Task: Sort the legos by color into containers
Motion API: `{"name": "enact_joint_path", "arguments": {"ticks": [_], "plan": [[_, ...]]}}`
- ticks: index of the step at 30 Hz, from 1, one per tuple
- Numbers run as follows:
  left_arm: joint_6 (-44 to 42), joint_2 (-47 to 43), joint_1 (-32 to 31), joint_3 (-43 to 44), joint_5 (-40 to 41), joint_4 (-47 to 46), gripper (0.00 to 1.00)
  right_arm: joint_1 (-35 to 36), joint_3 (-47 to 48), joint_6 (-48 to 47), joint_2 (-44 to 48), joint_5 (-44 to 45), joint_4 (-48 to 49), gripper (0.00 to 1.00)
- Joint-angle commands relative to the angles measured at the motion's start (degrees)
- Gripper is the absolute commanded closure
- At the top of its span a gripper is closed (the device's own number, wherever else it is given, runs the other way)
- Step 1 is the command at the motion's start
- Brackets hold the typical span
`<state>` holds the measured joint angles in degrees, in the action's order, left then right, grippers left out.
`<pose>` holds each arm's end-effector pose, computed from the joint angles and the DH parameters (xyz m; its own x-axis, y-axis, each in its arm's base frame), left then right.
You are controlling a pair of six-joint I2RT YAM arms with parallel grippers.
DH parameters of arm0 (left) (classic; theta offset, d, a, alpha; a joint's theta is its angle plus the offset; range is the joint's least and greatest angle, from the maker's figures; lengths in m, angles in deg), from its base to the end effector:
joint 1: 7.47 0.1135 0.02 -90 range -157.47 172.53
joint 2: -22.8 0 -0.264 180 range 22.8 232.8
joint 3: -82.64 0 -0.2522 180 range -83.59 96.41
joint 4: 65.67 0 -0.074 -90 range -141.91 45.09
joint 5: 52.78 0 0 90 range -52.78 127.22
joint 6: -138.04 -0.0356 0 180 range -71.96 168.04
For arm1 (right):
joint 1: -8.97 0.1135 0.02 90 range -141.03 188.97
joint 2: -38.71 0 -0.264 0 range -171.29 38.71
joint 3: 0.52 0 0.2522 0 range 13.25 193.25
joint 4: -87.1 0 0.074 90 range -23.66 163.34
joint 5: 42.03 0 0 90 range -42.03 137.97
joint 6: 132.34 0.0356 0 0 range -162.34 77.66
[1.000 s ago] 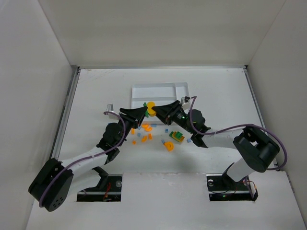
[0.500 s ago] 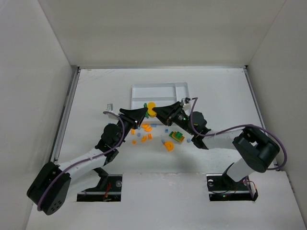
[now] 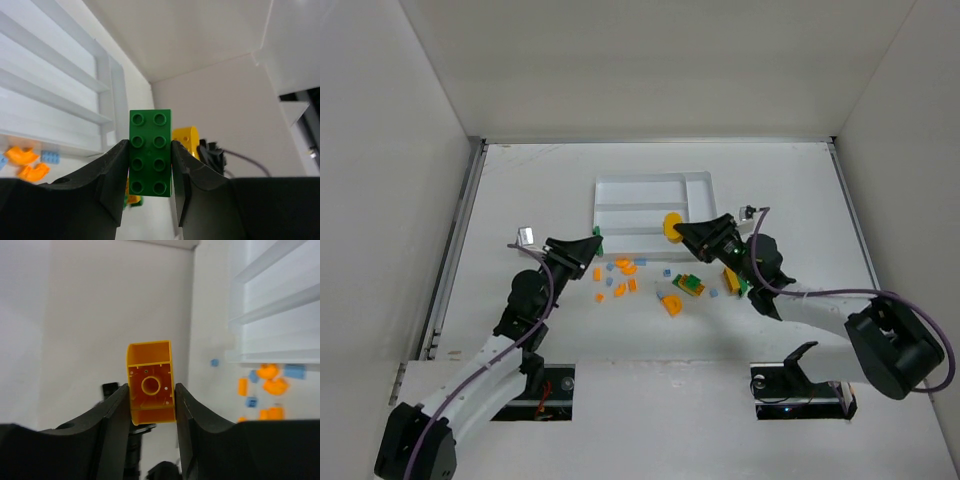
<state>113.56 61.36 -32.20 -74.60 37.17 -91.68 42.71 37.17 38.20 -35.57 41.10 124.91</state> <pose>0.1490 -0.0687 0.2288 -0.3147 -0.8570 -0.4080 0.3202 0.3087 -0.8956 0.2141 0.1481 0.2196 -0.6391 0.7508 -0.1668 -0.1244 0.1131 0.9858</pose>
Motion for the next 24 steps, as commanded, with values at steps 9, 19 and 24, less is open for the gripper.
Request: {"name": "enact_joint_path", "arguments": {"ticks": [9, 19, 24], "plan": [[-18.2, -0.5, -10.7, 3.4, 0.4, 13.0, 0.81, 2.5, 11.8, -33.1, 12.7, 20.8, -44.2, 0.80], [-22.7, -0.9, -14.2, 1.7, 2.3, 13.4, 0.80, 5.4, 15.4, -41.9, 9.0, 26.9, -54.6, 0.81], [-24.5, -3.5, -13.7, 0.8, 2.2, 15.2, 0.79, 1.9, 21.5, -45.3, 3.2, 25.9, -52.5, 0.81]]}}
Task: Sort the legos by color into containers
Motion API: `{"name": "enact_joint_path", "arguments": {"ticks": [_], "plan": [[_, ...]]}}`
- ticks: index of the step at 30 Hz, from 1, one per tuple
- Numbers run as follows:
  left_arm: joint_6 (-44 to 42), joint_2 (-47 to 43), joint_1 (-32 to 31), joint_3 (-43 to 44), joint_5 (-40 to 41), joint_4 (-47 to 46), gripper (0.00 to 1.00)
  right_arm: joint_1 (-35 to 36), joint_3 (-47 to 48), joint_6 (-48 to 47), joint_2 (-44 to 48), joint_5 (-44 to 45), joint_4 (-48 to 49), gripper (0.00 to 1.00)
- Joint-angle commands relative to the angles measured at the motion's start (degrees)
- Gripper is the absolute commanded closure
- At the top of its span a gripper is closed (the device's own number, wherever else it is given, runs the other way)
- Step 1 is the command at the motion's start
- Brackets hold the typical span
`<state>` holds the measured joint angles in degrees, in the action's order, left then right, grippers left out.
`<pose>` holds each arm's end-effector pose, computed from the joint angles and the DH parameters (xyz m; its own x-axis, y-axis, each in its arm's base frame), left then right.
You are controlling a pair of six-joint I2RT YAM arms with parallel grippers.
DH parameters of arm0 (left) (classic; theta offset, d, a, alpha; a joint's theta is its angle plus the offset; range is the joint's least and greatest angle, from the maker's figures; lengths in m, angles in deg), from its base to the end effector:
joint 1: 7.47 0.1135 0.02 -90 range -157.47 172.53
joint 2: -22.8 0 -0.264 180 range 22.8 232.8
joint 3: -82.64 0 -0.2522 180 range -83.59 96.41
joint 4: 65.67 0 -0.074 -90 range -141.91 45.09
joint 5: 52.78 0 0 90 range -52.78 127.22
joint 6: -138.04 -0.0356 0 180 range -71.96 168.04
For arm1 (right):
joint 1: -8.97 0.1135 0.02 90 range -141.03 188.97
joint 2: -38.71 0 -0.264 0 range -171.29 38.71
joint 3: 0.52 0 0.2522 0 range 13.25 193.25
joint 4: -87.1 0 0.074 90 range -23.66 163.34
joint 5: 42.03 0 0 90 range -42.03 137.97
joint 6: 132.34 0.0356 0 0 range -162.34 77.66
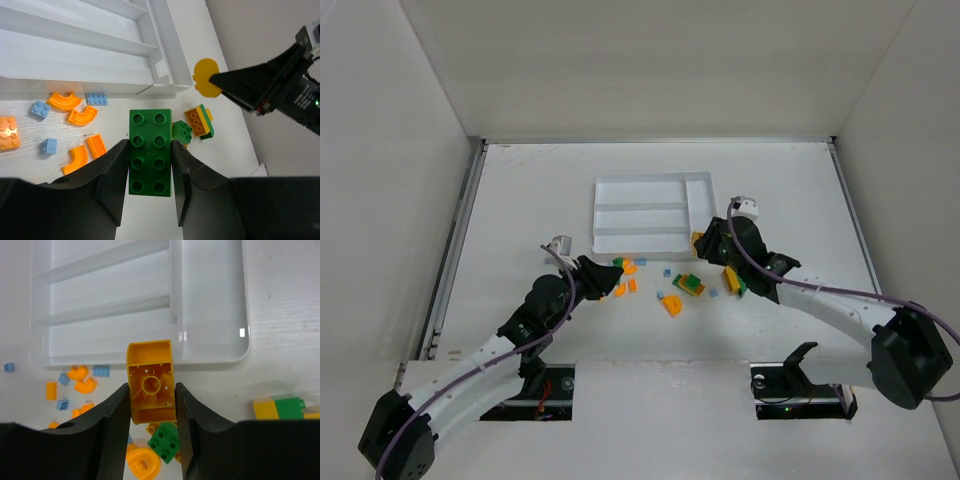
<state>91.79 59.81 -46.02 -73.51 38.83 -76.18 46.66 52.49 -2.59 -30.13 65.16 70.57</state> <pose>0.1291 -0.1016 0.2099 -0.4417 -0.5319 -0.7225 0.4091 0.5973 -0.6898 0.2111 0.1498 0.2331 -0.5728 0.3294 -0.7506 -0.0263 0.9078 0.4185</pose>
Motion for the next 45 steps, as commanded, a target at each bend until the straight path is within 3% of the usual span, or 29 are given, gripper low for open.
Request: {"name": "enact_joint_path", "arguments": {"ticks": [1, 14, 24, 35, 37, 41, 45], "plan": [[-2.5, -2.5, 0.1, -0.6, 0.6, 0.1, 0.79, -3.0, 8.0, -5.5, -4.7, 1.5, 2.7, 0.81], [-0.9, -10.3, -0.7, -5.0, 0.4, 4.7, 0.78, -10.6, 32.8, -13.6, -32.1, 1.6, 1.6, 0.81], [-0.5, -9.4, -1.1, -5.0, 0.7, 4.9, 0.78, -11.9, 37.2, -13.2, -37.1, 0.2, 1.9, 0.80], [0.1, -8.4, -2.2, -4.8, 2.1, 3.3, 0.78, -8.6, 49.1, -11.2, -47.3, -3.1, 0.0, 0.75], [-0.1, -8.8, -2.1, -4.0, 2.2, 4.9, 0.78, -8.6, 51.2, -10.4, -48.7, -3.9, -0.2, 0.69], [-0.7, -7.6, -1.8, -2.3, 3.2, 5.2, 0.77, -8.4, 50.4, -10.6, -46.7, -3.9, -0.2, 0.44], [-2.0, -4.0, -1.3, 0.6, 3.8, 4.4, 0.77, -8.5, 43.6, -10.9, -39.3, -4.3, 2.4, 0.33]]}}
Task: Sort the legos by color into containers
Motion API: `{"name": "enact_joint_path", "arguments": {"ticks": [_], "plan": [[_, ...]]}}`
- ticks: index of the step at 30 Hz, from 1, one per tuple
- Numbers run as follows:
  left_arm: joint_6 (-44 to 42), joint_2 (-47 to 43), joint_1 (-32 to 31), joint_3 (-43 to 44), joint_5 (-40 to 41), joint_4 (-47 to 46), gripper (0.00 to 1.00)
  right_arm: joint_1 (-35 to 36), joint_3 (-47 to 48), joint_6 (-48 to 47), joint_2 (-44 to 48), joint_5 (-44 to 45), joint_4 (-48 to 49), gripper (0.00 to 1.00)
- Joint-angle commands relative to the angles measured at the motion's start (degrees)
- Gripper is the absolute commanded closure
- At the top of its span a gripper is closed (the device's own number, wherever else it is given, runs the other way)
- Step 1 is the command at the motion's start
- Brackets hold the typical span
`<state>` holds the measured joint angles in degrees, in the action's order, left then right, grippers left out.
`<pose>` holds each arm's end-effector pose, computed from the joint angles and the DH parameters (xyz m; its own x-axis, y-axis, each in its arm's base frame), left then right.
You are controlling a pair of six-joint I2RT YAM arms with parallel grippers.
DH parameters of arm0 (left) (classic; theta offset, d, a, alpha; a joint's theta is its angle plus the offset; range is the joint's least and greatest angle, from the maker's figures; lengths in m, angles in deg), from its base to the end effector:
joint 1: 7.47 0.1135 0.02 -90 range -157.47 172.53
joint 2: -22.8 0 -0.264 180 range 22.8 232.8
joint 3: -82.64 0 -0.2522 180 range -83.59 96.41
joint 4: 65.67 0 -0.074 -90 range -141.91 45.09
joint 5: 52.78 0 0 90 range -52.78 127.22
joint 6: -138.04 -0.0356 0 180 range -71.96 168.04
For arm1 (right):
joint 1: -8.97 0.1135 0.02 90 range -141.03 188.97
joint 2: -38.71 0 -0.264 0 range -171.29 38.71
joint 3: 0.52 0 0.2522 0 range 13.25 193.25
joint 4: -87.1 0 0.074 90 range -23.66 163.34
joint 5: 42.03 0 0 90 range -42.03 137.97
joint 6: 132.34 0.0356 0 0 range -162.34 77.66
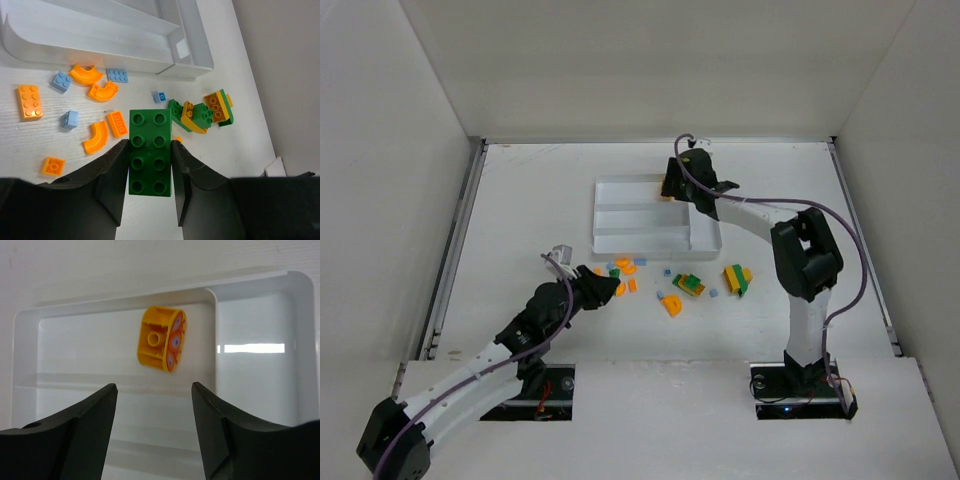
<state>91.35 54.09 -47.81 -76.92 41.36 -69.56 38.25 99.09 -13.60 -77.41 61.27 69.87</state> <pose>0.1166 -0.0957 0.1899 -0.4726 -0.4962 -0.7283 0.3667 0.6407 -0.6745 0.4125 0.2219 0.2185 -0.5734 0.2150 -0.7906 -0.0381 0.9569 0.2878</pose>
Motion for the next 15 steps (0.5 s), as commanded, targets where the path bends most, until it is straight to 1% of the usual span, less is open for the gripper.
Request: {"name": "enact_joint_path", "arguments": {"ticks": [1, 3, 4, 6, 7, 10, 12, 15], "plan": [[-1.7, 2.7, 0.5, 4.7, 1.7, -2.4, 0.77, -0.1, -5.8, -0.2, 10.6, -0.4, 4.2, 0.32], [-2.1, 4.8, 0.7, 6.5, 2.4, -2.2, 0.77, 0.0, -12.8, -1.0, 16.4, -0.1, 7.4, 0.33], [-2.5, 5.8, 0.7, 7.6, 2.5, -2.0, 0.77, 0.1, -16.8, -1.1, 19.2, 0.1, 9.5, 0.37], [-3.8, 8.1, 0.8, 9.4, 2.9, -2.5, 0.77, 0.1, -24.5, -0.2, 24.4, -0.2, 13.0, 0.51], [-4.2, 9.5, 0.9, 10.5, 3.4, -2.5, 0.77, 0.1, -28.8, 0.6, 26.9, -0.2, 15.0, 0.63], [-6.0, 15.7, 1.0, 15.6, 4.8, -2.3, 0.77, 0.6, -36.6, 3.6, 30.9, 0.6, 18.5, 0.83], [-7.8, 20.0, 0.5, 19.2, 5.5, -2.5, 0.77, 2.0, -39.8, 5.4, 32.0, 1.5, 20.7, 0.86], [-10.3, 27.5, 0.1, 25.3, 7.3, -1.8, 0.77, 4.0, -41.8, 5.8, 34.4, 2.9, 22.0, 0.86]]}}
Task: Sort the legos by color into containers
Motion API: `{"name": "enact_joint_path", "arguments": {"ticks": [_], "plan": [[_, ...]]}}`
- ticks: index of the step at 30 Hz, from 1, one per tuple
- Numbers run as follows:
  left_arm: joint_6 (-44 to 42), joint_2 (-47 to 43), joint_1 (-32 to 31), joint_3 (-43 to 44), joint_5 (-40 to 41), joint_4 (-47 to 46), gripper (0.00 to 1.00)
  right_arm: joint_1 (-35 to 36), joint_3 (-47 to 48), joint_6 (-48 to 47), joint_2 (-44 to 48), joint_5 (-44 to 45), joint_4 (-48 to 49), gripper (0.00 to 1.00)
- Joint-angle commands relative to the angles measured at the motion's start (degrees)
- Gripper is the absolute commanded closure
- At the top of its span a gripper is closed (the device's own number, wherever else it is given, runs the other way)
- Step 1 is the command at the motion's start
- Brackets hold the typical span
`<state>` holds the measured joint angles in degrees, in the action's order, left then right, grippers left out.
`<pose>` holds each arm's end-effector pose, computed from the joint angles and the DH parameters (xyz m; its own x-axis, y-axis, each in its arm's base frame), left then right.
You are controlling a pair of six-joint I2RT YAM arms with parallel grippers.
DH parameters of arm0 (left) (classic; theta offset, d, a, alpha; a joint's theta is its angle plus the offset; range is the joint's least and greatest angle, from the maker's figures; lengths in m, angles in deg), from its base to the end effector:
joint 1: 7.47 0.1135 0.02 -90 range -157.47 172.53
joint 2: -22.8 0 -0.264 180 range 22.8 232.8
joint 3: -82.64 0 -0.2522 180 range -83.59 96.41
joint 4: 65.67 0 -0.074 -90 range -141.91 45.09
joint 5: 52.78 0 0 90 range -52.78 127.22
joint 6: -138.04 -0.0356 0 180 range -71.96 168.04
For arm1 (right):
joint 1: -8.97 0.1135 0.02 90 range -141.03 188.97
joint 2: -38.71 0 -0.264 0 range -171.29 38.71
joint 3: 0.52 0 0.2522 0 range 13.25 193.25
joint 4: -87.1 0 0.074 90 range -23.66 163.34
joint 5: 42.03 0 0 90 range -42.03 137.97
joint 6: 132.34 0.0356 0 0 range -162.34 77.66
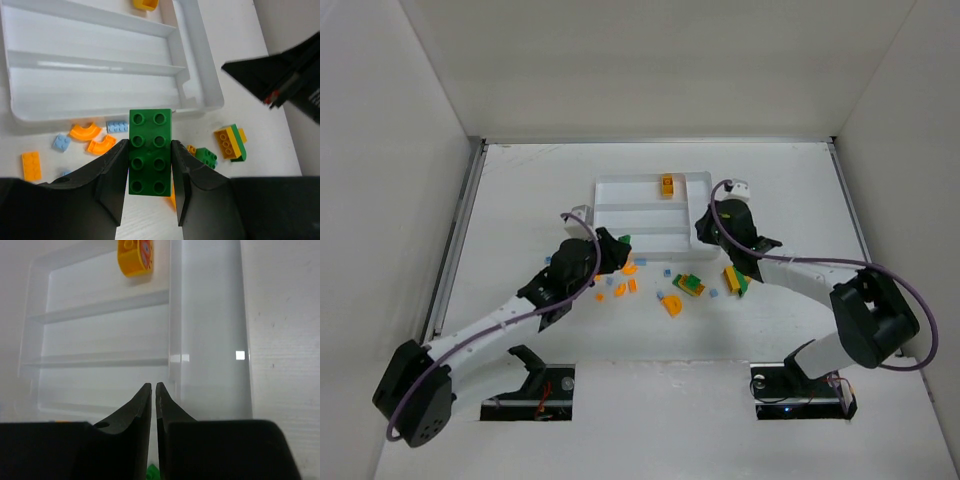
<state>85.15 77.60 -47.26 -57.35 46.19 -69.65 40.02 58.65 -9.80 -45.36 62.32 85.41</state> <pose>0.1717 -0.1358 0.2444 -0.4253 -0.4214 -0.8010 0.3233 0.7559 -0.5693 0.2774 0.1567 0.2213 -0.4899 0.3133 -0.8135 -0.0549 0.9202 0.3875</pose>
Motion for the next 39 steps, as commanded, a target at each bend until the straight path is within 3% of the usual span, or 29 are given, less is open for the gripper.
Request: {"name": "enact_joint_path", "arguments": {"ticks": [1, 7, 15, 23, 34, 39], "plan": [[-4.8, 6.7, -0.3, 8.1, 2.6, -1.5, 0.77, 2.7, -1.7, 1.9, 3.2, 2.2, 6.8, 0.85], [-5.2, 14.7, -1.2, 14.7, 4.0, -2.1, 0.77, 2.7, -5.7, 2.6, 6.4, 3.7, 10.2, 0.79], [-8.4, 28.4, 2.7, 23.8, 4.5, -1.2, 0.77, 1.1, -7.6, 3.7, 6.4, 4.6, 12.9, 0.53], [-8.6, 41.7, 8.8, 31.9, 4.2, 1.5, 0.77, 1.3, -7.5, 3.2, 5.3, 4.4, 13.8, 0.50], [-10.6, 47.1, 10.6, 35.9, 3.4, 5.2, 0.75, 1.3, -7.9, 3.7, 5.9, 3.8, 14.2, 0.45], [-10.9, 48.2, 11.1, 36.1, 4.7, 5.0, 0.68, 1.3, -7.5, 3.2, 5.4, 3.6, 14.2, 0.41]]}}
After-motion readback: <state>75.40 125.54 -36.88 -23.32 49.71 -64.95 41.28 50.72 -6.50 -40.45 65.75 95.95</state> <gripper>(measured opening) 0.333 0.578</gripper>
